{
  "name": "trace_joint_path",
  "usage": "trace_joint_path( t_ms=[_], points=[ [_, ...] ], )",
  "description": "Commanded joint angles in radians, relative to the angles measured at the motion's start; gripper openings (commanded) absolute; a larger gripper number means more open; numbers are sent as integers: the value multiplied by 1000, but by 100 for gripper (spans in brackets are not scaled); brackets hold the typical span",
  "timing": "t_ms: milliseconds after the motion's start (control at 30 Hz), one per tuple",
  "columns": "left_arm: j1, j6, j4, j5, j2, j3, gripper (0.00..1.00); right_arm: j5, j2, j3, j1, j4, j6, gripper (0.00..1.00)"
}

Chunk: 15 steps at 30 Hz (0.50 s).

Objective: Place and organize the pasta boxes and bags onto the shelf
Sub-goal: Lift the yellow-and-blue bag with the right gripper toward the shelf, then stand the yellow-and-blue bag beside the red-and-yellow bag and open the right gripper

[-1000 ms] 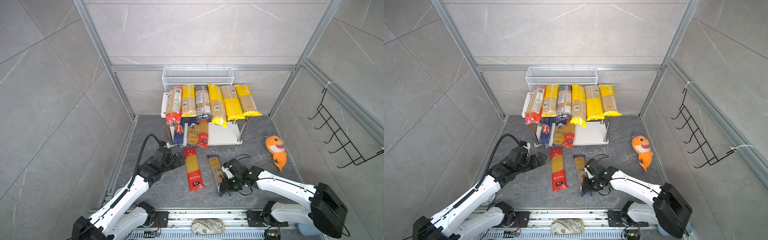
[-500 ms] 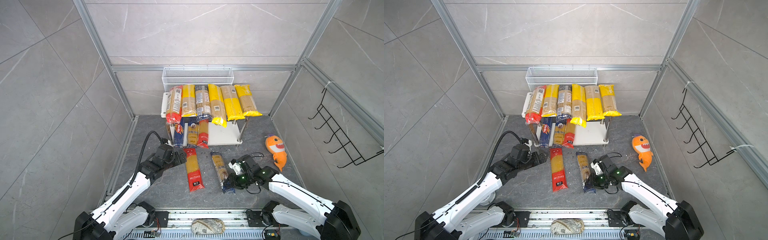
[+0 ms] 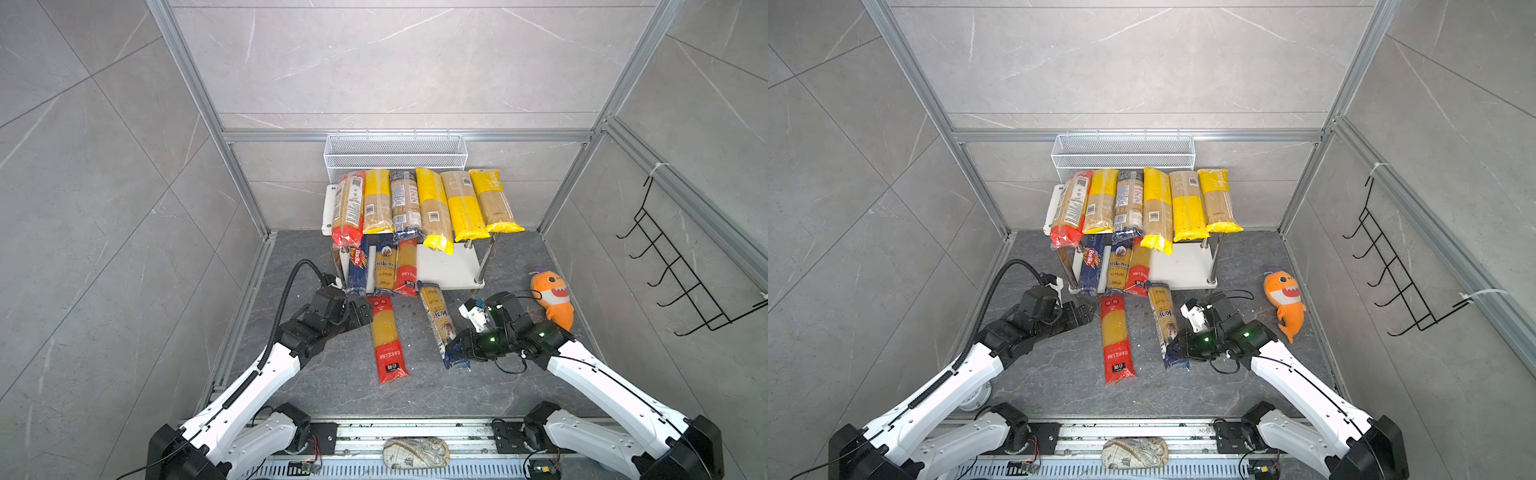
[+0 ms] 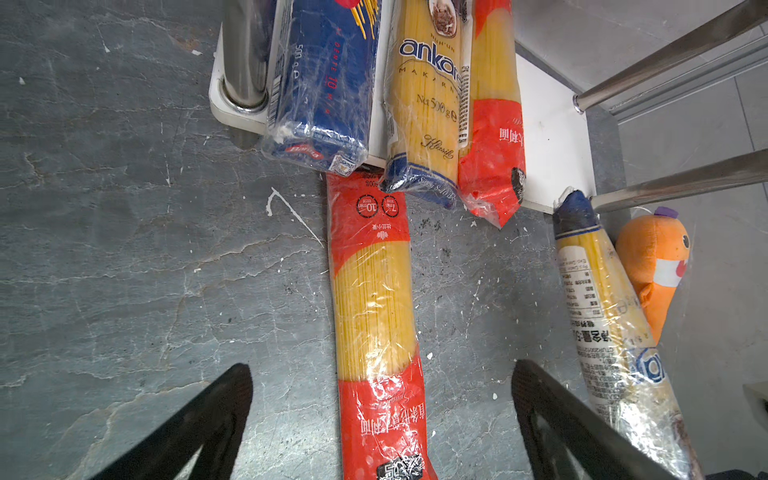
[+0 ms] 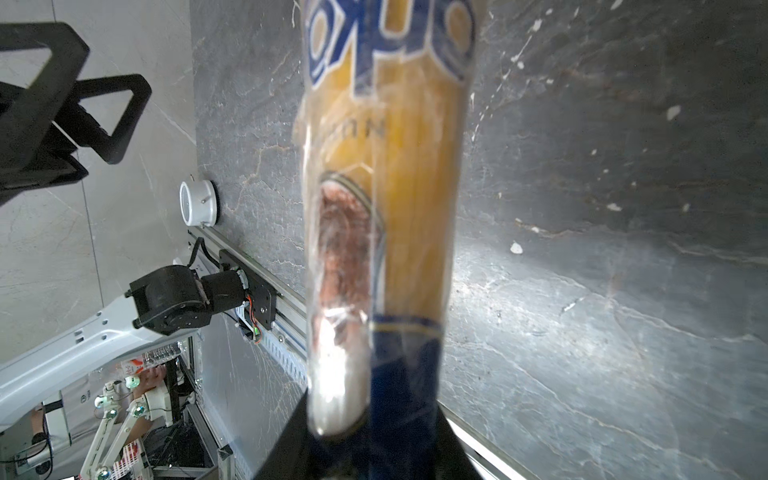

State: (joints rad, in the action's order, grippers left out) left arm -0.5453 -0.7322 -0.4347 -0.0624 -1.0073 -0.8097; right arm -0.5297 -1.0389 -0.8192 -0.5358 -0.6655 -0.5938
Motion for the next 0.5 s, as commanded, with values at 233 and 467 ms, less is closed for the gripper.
trace_joint_path(
  t_ms=[233, 467],
  points=[
    [-4, 56, -34, -44, -2, -97, 100, -51, -206, -180, 107, 204, 140, 0],
    [-2, 62, -52, -72, -9, -122, 100, 39, -435, -296, 155, 320, 233, 0]
  ],
)
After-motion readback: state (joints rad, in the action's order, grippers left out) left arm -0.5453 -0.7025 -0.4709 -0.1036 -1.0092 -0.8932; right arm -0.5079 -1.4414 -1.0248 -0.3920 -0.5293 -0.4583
